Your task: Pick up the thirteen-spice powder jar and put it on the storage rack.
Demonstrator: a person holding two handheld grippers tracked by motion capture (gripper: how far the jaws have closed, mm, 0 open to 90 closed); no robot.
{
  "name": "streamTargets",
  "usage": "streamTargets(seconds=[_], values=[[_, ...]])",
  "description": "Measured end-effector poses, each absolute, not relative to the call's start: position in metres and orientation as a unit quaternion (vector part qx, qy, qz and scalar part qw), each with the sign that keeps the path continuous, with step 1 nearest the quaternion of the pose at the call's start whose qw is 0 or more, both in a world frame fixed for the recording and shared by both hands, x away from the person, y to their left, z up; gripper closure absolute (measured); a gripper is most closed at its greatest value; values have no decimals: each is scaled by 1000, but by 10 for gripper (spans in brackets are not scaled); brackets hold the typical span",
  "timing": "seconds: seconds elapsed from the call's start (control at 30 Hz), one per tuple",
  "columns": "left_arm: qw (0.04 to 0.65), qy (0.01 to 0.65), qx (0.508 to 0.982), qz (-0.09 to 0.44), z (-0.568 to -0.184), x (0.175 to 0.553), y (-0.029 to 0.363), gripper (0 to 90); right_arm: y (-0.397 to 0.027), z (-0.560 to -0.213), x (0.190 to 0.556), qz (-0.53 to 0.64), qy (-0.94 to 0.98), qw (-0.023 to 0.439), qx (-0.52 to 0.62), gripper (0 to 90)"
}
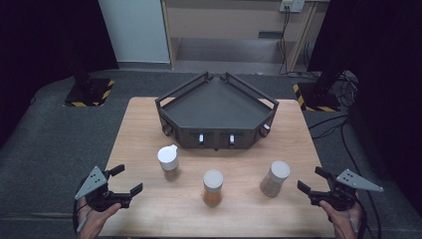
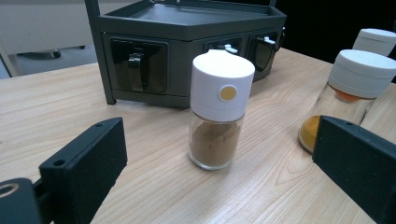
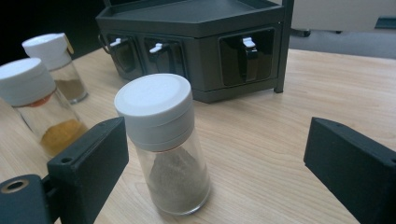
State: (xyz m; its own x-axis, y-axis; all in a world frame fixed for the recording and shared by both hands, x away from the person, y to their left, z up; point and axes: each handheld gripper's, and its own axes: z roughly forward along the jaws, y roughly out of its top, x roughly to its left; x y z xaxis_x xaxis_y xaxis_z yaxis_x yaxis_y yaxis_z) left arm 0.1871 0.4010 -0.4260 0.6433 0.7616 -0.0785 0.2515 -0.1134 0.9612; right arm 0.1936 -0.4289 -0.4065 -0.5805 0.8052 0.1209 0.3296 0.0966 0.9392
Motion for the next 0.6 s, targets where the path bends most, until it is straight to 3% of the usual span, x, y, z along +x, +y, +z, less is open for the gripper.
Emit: streamTargets(seconds=[0.6], values=[[560, 351, 712, 237, -427, 189, 401, 17, -428, -406, 192, 536, 713, 223, 392, 73]])
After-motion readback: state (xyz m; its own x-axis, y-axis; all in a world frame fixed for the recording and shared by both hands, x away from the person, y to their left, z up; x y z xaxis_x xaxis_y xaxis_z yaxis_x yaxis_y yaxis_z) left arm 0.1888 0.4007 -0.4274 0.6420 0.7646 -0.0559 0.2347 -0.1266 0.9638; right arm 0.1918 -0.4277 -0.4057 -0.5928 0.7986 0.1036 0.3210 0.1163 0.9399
